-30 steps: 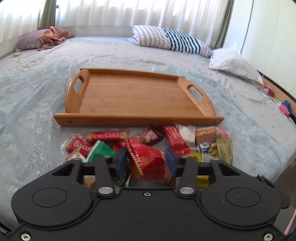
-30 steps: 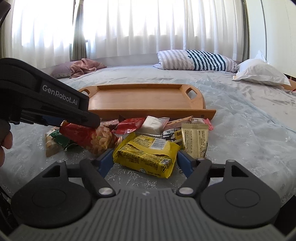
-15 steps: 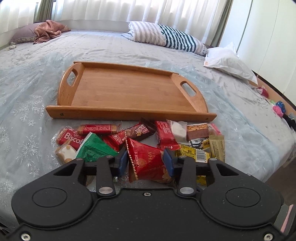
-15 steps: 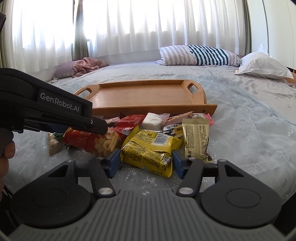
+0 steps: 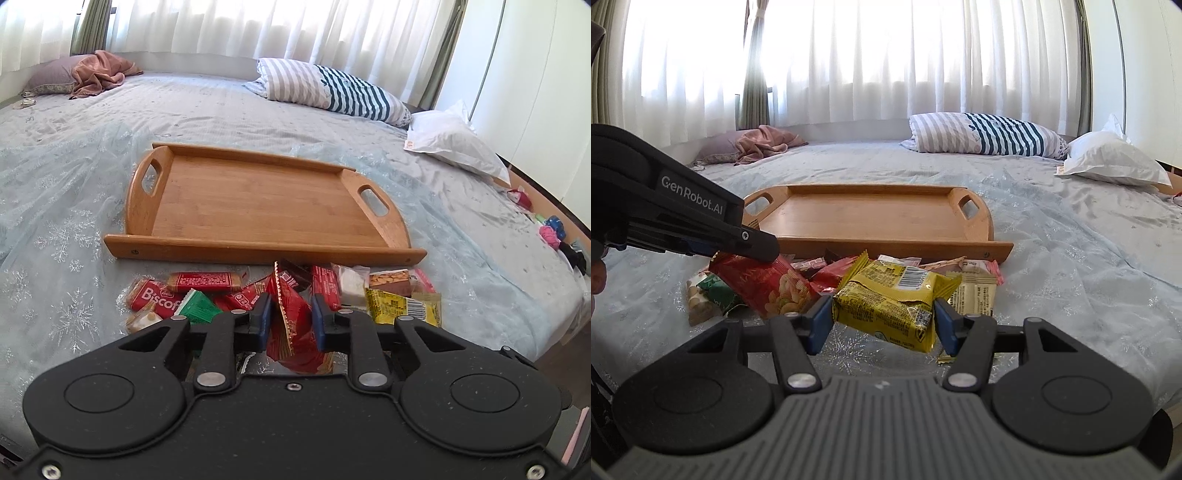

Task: Organize snacks
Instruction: 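Grasp the red chip bag with the left tool while the right tool grasps the yellow bag, then carry the red bag onto the tray with the left tool while the right tool places the yellow bag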

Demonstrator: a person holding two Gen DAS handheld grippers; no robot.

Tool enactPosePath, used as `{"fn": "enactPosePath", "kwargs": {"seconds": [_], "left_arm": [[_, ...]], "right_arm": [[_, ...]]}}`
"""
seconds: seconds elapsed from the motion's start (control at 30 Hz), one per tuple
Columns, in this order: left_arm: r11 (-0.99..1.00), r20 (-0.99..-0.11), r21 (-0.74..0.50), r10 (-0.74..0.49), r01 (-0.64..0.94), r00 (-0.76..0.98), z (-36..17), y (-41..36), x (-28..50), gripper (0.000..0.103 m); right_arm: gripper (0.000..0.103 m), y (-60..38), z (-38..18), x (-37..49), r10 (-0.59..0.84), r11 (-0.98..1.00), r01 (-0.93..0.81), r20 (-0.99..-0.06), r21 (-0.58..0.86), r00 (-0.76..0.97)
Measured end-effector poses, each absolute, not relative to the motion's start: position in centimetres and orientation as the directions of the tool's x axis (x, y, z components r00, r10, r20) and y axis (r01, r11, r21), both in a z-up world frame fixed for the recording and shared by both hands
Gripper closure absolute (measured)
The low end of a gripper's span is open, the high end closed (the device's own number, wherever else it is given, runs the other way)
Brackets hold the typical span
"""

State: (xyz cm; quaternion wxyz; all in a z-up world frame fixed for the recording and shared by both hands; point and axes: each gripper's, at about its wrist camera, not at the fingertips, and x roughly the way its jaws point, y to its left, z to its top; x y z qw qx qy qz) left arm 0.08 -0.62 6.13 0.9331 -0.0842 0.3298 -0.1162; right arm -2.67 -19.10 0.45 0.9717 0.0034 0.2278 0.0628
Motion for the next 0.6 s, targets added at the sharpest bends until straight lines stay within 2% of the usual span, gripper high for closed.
{"fn": "enactPosePath", "kwargs": {"seconds": [0.37,0.6], "left_arm": [[0.958,-0.554,-0.24,-0.269,0.158,0.788,7.7,-0.1,-0.2,0.084],[0.946,-0.529,-0.286,-0.291,0.155,0.797,8.8,1.0,0.2,0.085]], "right_arm": [[0.043,-20.5,1.3,-2.2,0.083,0.997,-0.072,-0.418,0.041,0.905],[0.043,-21.0,1.6,-1.8,0.08,0.997,-0.066,-0.413,0.048,0.907]]}}
